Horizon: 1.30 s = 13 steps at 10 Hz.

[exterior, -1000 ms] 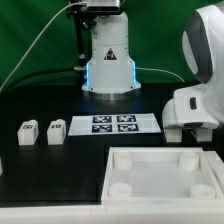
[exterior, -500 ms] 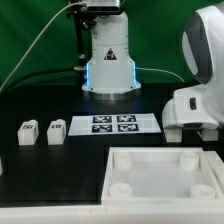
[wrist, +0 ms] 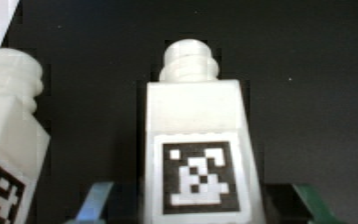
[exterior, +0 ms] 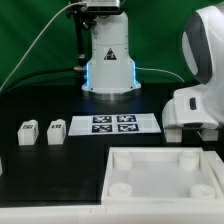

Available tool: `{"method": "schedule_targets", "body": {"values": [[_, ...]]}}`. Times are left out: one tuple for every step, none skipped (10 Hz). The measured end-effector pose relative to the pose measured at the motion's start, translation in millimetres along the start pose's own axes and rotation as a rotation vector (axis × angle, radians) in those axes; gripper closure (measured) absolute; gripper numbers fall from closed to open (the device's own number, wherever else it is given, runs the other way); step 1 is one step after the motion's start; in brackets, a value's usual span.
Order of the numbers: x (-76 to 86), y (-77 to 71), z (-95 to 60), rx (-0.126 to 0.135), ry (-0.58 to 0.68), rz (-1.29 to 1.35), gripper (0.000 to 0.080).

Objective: Assemble one leg

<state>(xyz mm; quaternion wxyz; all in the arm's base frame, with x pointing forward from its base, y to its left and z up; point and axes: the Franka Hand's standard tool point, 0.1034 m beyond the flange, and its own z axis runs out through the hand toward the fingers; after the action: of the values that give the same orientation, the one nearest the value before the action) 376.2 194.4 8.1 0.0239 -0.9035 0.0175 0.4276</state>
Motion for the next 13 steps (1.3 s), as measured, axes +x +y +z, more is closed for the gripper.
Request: {"method": "schedule_targets", "body": {"values": [[0.0, 0.0, 0.0, 0.000, 0.000, 0.000, 0.0509], [0.0, 0.0, 0.0, 0.000, 0.000, 0.000, 0.0508], [0.5, -0.4, -1.2, 0.001, 0.012, -0.001, 0.0508], [-0.6, 1.0, -7.0, -0.003, 0.033, -0.015, 0.0508], [-5.6, 6.6, -24.9, -0.016, 0.043, -0.056, 0.0508], [-8.7, 11.4, -50.3, -0.009, 0.090, -0.082, 0.0508], [-16.8, 18.9, -85.1, -0.003, 0.175, -0.102, 0.0508], [-27.1, 25.3, -116.7, 0.000, 0.281, -0.118, 0.0508], [-39.3, 27.6, -138.8, 0.003, 0.365, -0.114, 0.0508], [-46.0, 24.7, -151.2, 0.012, 0.471, -0.097, 0.0508], [-50.4, 22.0, -143.3, 0.015, 0.579, -0.085, 0.0508], [-51.4, 22.6, -138.8, 0.017, 0.661, -0.091, 0.0508], [-49.2, 22.0, -141.9, 0.026, 0.742, -0.095, 0.0508]]}}
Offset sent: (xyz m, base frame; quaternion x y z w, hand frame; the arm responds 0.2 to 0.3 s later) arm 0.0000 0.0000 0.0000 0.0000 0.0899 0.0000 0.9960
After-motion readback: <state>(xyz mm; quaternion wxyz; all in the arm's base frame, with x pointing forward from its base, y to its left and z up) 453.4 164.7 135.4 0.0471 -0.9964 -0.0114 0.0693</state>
